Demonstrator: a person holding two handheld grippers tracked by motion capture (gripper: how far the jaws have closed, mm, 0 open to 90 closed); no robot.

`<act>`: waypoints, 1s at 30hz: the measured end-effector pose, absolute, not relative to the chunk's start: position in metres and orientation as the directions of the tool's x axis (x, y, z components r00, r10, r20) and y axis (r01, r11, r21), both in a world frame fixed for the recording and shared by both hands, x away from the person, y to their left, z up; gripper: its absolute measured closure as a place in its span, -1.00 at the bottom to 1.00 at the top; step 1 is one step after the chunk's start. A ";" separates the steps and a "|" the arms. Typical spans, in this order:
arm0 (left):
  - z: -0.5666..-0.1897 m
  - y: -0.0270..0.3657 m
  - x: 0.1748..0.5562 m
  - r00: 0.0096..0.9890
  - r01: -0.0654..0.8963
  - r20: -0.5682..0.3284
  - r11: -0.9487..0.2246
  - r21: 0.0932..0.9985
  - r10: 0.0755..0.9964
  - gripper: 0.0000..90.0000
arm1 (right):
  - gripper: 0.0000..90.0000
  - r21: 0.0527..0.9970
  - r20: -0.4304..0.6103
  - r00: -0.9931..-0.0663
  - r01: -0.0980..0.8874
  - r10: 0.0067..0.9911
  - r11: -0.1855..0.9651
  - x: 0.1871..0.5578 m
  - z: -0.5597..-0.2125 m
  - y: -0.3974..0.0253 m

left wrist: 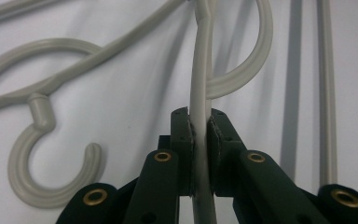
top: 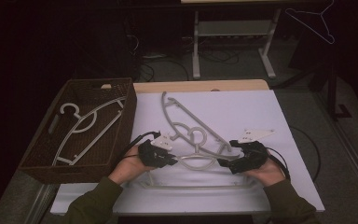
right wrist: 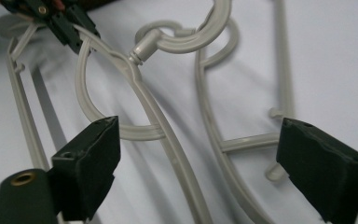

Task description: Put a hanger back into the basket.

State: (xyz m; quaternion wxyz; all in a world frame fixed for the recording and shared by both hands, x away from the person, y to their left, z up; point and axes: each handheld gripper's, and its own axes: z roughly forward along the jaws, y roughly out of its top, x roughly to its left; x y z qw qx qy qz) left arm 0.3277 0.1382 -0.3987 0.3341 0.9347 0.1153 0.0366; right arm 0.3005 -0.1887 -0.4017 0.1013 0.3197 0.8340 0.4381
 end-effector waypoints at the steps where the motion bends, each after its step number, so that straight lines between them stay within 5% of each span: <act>1: -0.397 0.138 0.328 0.968 0.197 -0.009 -0.745 0.637 0.249 0.83 | -0.77 0.803 0.101 -0.766 0.440 0.635 0.403 0.298 -0.399 -0.192; 30: -0.308 0.162 0.342 0.896 0.299 0.031 -0.654 0.696 0.443 0.84 | -0.93 0.852 0.100 -0.670 0.440 0.735 0.285 0.265 -0.392 -0.238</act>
